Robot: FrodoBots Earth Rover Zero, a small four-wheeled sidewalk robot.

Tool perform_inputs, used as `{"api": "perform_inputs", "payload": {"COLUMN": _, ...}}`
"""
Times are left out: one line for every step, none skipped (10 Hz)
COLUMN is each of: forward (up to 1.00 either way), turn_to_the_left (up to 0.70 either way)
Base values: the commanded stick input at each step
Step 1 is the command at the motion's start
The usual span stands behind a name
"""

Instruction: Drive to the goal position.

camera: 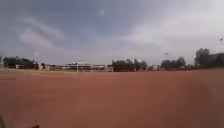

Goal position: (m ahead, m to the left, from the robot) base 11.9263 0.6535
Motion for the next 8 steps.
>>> {"api": "perform_inputs", "payload": {"forward": 0.70, "turn_to_the_left": 0.00}}
{"api": "perform_inputs", "payload": {"forward": 0.70, "turn_to_the_left": 0.00}}
{"api": "perform_inputs", "payload": {"forward": 0.70, "turn_to_the_left": 0.00}}
{"api": "perform_inputs", "payload": {"forward": 0.70, "turn_to_the_left": 0.00}}
{"api": "perform_inputs", "payload": {"forward": 0.70, "turn_to_the_left": 0.00}}
{"api": "perform_inputs", "payload": {"forward": 0.70, "turn_to_the_left": 0.00}}
{"api": "perform_inputs", "payload": {"forward": 0.70, "turn_to_the_left": 0.00}}
{"api": "perform_inputs", "payload": {"forward": 0.70, "turn_to_the_left": 0.00}}
